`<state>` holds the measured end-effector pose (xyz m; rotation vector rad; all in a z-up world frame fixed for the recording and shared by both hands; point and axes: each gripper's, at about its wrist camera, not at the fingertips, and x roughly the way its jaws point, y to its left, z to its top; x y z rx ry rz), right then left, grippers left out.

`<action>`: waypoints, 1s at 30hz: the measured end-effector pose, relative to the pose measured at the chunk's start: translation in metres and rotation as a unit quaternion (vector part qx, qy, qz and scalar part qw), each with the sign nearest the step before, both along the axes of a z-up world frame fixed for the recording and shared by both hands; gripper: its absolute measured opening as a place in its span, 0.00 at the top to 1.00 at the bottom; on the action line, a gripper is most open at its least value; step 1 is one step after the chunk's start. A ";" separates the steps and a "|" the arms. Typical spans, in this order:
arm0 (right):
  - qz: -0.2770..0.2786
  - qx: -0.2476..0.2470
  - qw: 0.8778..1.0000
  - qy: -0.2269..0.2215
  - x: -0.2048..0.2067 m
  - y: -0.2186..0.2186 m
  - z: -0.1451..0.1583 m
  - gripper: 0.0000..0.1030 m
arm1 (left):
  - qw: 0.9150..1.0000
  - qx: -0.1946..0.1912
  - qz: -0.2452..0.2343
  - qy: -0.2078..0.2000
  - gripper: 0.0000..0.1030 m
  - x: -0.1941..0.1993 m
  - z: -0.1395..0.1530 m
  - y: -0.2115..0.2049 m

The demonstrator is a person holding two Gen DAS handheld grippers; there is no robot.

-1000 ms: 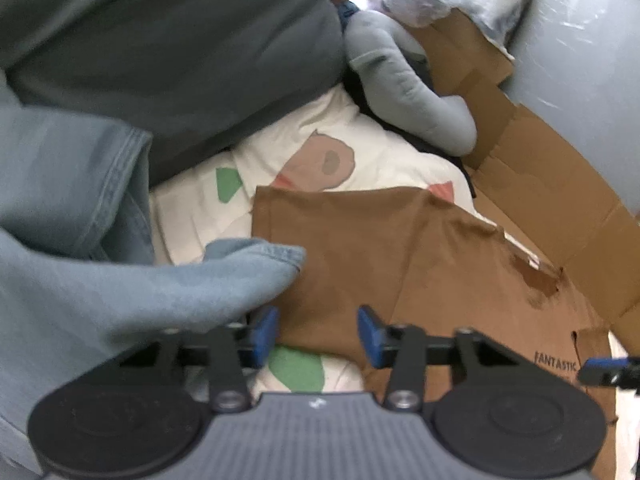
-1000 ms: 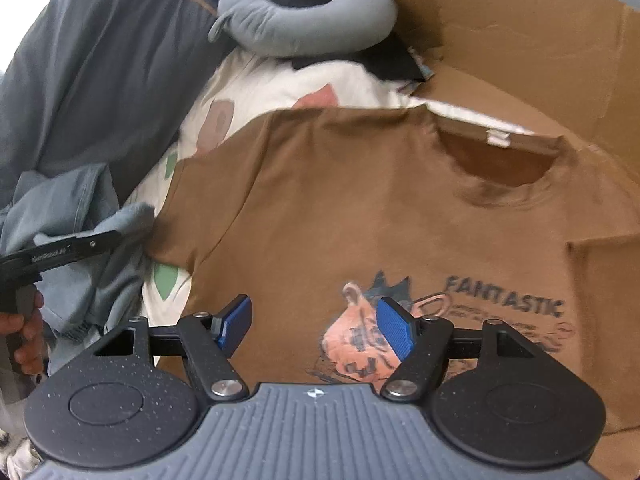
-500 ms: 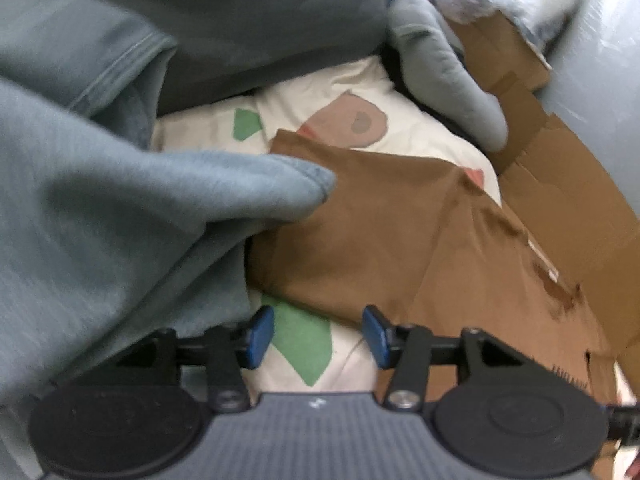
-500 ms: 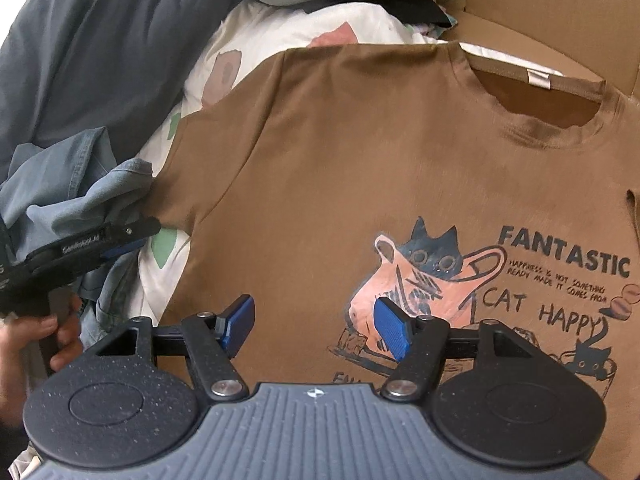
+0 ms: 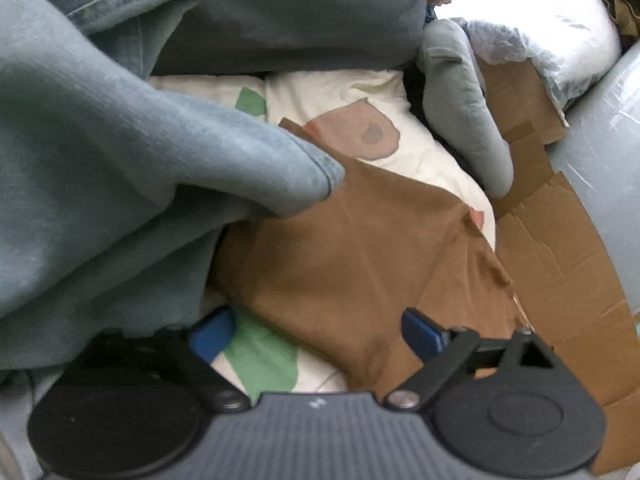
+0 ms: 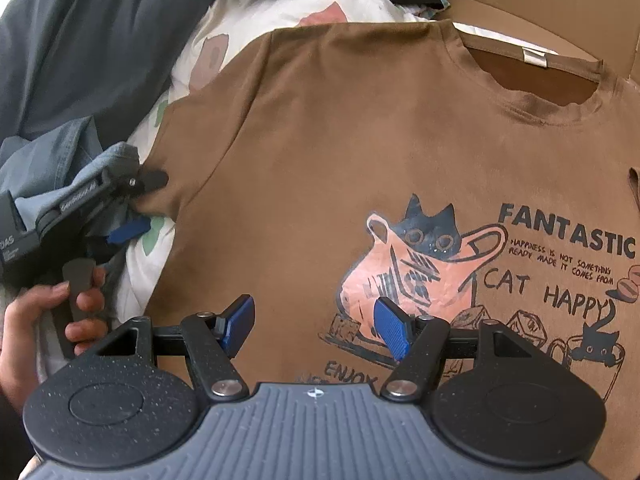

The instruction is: Fold clothes

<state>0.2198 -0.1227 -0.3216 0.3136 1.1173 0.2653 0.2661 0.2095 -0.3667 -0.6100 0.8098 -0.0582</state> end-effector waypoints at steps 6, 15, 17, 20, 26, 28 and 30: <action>0.010 -0.008 1.000 -0.002 -0.005 0.004 0.002 0.33 | 0.997 -0.057 0.040 -0.029 0.19 -0.005 -0.002 0.014; 0.024 -0.011 1.000 -0.002 -0.007 0.011 -0.002 0.33 | 0.993 -0.089 0.026 -0.068 0.51 -0.015 0.009 0.026; 0.030 -0.007 1.000 -0.005 -0.008 0.014 -0.002 0.33 | 0.992 -0.096 0.031 -0.069 0.58 -0.012 0.009 0.028; 0.036 -0.005 0.999 -0.004 -0.010 0.018 -0.004 0.33 | 0.993 -0.094 0.047 -0.060 0.63 -0.006 0.005 0.031; 0.042 -0.007 0.999 -0.004 -0.010 0.022 -0.007 0.33 | 0.992 -0.086 0.087 -0.043 0.85 -0.003 -0.002 0.037; 0.045 -0.005 0.999 -0.007 -0.008 0.023 -0.007 0.33 | 0.991 -0.083 0.093 -0.041 0.86 -0.005 -0.001 0.039; 0.044 0.001 0.999 -0.009 -0.006 0.026 -0.008 0.33 | 0.991 -0.081 0.096 -0.040 0.87 -0.006 -0.001 0.041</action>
